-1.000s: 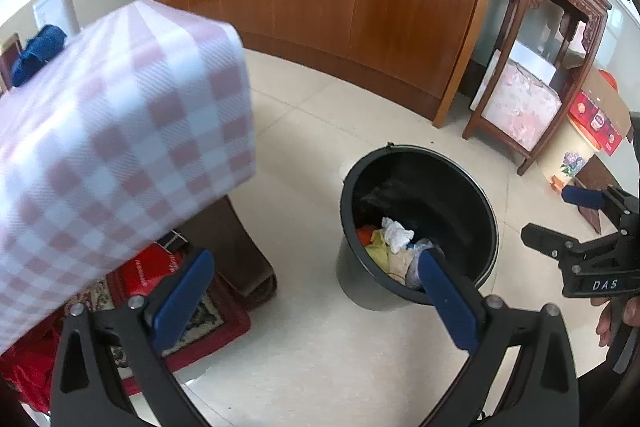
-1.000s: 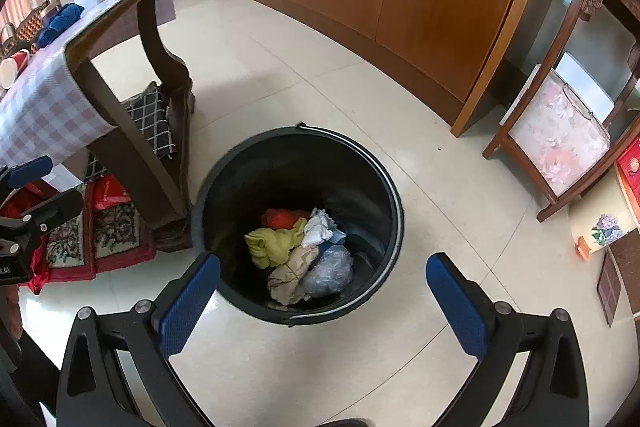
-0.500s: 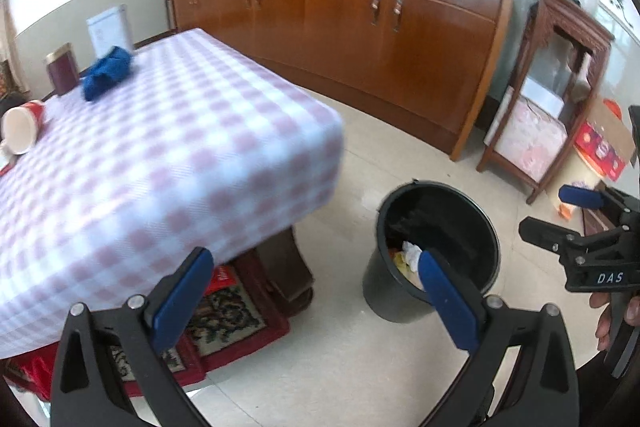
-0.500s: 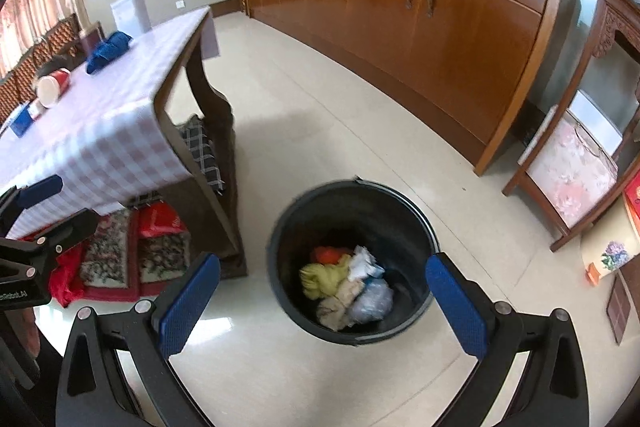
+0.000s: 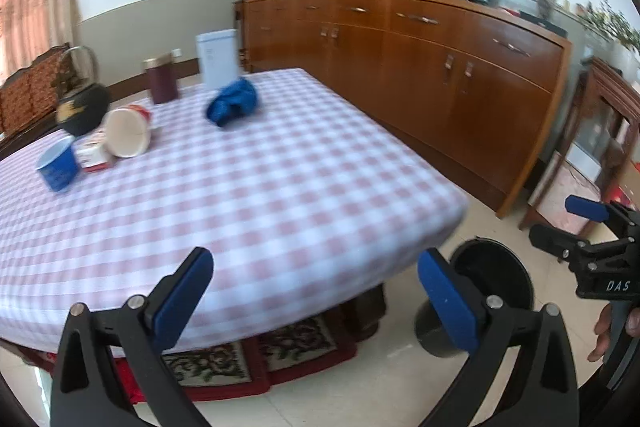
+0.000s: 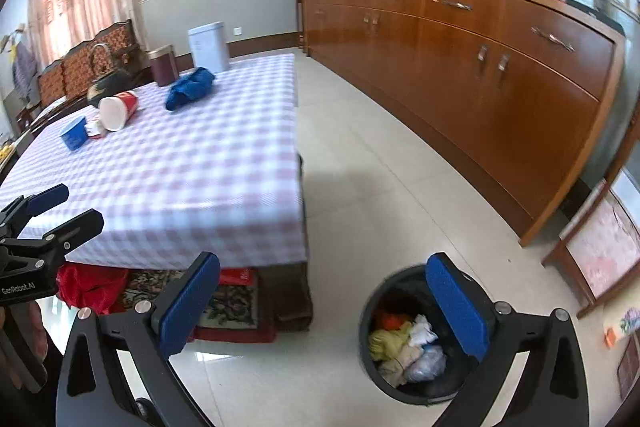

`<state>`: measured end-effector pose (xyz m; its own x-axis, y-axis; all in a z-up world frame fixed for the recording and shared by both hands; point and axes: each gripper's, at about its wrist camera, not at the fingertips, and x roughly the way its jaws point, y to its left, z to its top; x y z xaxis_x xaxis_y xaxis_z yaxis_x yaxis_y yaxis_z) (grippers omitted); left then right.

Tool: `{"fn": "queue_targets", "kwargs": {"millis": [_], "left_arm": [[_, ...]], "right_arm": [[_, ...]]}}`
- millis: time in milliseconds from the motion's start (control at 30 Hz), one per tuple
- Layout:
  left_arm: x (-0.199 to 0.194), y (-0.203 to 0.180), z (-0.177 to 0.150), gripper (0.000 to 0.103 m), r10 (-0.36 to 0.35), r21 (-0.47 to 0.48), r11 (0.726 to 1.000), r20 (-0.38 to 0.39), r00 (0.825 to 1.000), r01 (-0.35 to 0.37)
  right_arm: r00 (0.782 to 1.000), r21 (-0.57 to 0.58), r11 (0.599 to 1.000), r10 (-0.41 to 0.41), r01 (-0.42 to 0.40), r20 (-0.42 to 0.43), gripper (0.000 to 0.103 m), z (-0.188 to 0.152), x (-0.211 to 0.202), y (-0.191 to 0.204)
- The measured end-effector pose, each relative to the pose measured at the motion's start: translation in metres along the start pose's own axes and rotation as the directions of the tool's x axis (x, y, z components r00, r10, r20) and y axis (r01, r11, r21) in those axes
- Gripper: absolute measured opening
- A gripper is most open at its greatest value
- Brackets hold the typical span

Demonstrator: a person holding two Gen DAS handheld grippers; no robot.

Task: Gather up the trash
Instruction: 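Move both open tools back to the table toward the bowl and cup, then grasp the blue paper bowl rim with the left gripper while the right grasps the red paper cup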

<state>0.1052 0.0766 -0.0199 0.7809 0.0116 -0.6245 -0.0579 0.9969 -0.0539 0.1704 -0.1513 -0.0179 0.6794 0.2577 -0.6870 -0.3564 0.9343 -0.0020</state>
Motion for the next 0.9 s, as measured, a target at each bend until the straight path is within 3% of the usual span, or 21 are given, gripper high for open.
{"fn": "queue_targets", "kwargs": {"millis": [100,300,700,900], "left_arm": [[-0.008,0.025,-0.001,0.103,0.046,-0.024,0.999,0.012,0.999,-0.046],[-0.018,0.074,0.0,0.103,0.141,-0.082,0.987,0.022,0.99,-0.139],[-0.025,0.193,0.008,0.103,0.351,-0.205,0.917,0.013,0.936,-0.341],[-0.005,0.25,0.017,0.102,0.408,-0.246,0.883,-0.019,0.913,-0.399]], "right_arm": [[1.0,-0.023,1.0,0.003,-0.003,-0.006,0.103,0.01,0.003,0.018],[0.996,-0.071,0.994,0.088,-0.088,-0.001,0.103,0.034,0.012,0.062],[0.978,-0.195,0.959,0.209,-0.204,0.004,0.103,0.083,0.049,0.172],[0.967,-0.221,0.941,0.254,-0.255,-0.034,0.091,0.108,0.089,0.223]]}}
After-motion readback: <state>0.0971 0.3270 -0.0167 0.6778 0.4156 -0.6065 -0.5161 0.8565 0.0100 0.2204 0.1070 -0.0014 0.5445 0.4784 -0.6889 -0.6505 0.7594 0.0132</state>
